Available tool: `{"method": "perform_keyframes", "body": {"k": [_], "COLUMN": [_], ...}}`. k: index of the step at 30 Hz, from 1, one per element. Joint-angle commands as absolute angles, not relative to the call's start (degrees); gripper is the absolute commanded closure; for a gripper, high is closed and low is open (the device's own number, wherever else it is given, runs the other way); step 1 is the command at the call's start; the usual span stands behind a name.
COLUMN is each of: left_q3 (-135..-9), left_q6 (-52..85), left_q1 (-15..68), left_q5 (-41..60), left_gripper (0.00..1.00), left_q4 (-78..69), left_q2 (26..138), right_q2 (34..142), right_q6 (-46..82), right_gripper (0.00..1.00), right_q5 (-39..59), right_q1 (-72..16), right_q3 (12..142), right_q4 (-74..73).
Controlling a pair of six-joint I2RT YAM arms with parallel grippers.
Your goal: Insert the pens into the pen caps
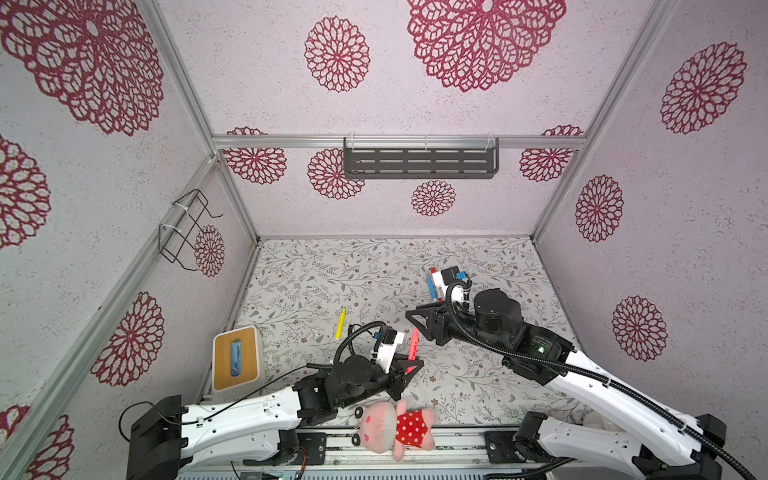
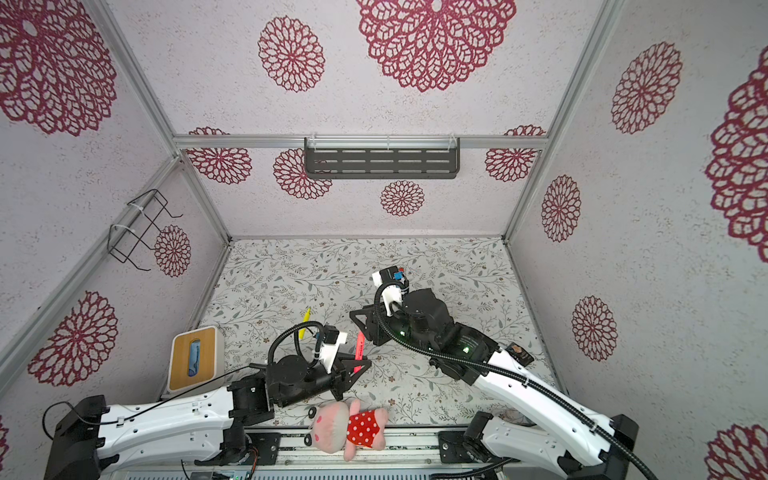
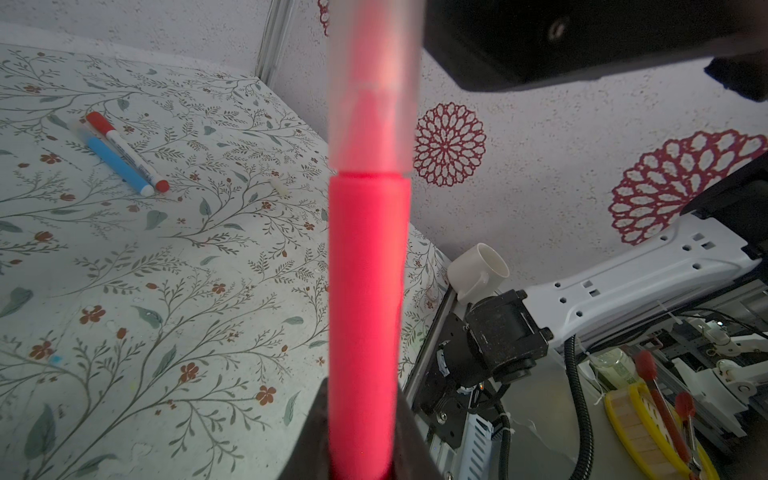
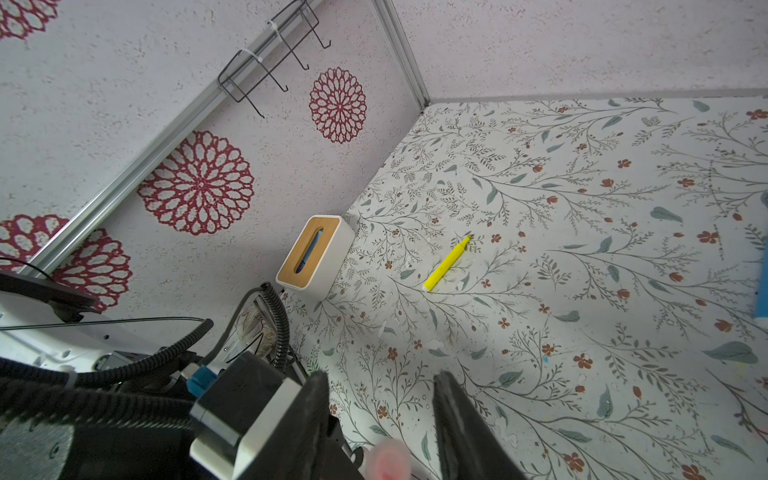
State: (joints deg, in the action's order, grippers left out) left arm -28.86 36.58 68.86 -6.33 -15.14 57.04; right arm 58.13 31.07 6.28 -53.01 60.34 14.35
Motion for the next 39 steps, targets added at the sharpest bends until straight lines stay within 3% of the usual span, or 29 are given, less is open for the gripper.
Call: {"method": "perform_keyframes", "body": {"k": [1, 13, 31, 39], "left_q3": [-28.83, -28.83, -28.30, -28.13], "left_q6": [36.08, 36.04, 35.99, 37.22], "left_q1": [69.48, 69.50, 69.30, 68.07], "left_q5": [-6.26, -6.24, -8.45, -10.02], "left_gripper": [1.00, 1.00, 1.00, 1.00], "left_q4": [-15.91, -15.73, -15.24, -13.38], "left_q2": [57.06, 56.69, 54.74, 51.97], "right_q2": [58.14, 59.33, 59.75, 59.89], "right_q6": [30.92, 31.20, 31.46, 34.31], "right_gripper": [0.56, 0.69, 0.99, 1.00], "right_q5": [6.53, 8.33, 10.20, 12.62], "right_q1": [-52.77, -52.82, -52.78, -53.03], "right_q3": [60.47, 60.49, 58.42, 52.86], "right_q4": [12.13, 11.08, 10.31, 5.90]}}
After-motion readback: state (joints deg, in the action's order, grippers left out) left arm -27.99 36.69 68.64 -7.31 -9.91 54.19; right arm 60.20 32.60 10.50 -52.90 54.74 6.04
